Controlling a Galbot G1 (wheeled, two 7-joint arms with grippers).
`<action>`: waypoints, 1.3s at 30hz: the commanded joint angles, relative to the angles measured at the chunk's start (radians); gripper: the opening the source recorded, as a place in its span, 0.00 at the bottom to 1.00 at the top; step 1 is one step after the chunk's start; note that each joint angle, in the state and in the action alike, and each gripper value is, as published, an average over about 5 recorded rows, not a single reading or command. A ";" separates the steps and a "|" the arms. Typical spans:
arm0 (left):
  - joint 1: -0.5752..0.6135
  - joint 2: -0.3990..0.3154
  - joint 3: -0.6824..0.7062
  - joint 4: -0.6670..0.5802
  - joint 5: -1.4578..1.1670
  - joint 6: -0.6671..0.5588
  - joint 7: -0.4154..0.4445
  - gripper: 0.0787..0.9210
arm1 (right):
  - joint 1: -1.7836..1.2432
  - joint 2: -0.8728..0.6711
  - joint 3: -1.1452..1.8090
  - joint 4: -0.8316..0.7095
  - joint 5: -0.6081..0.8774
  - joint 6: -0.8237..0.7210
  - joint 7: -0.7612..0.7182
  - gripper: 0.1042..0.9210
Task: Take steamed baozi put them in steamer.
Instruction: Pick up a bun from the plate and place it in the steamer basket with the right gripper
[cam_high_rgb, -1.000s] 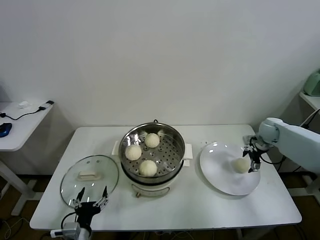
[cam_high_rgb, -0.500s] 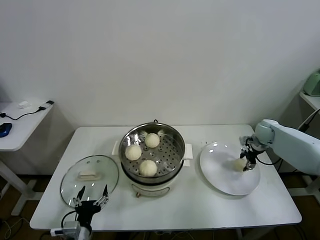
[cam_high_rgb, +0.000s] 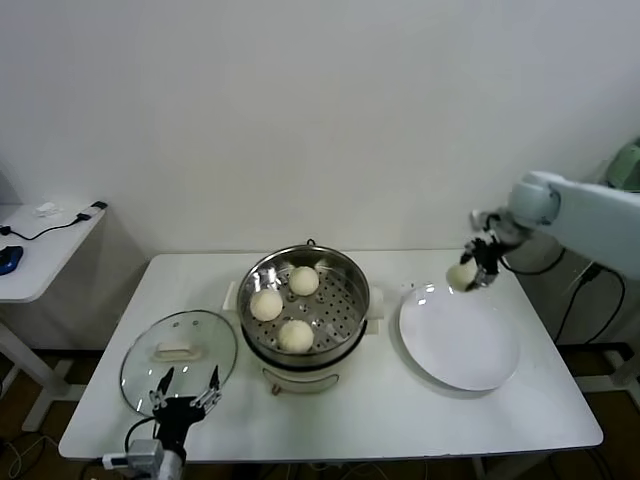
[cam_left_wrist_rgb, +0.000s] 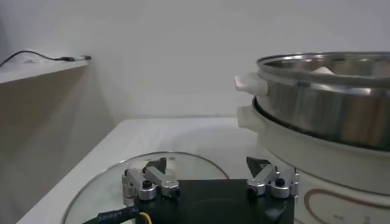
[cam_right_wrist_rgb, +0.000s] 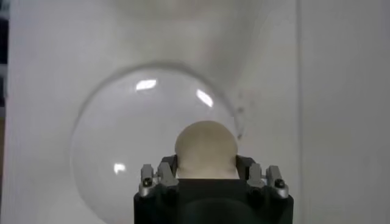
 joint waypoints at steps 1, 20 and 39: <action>0.002 0.001 0.000 -0.002 0.001 0.000 -0.001 0.88 | 0.453 0.228 -0.220 0.320 0.528 -0.152 0.093 0.65; -0.003 0.008 0.000 -0.008 -0.032 0.000 0.000 0.88 | -0.021 0.527 -0.147 0.130 0.439 -0.284 0.294 0.65; -0.009 0.013 -0.010 -0.001 -0.040 0.002 0.002 0.88 | -0.121 0.546 -0.109 0.007 0.347 -0.229 0.282 0.67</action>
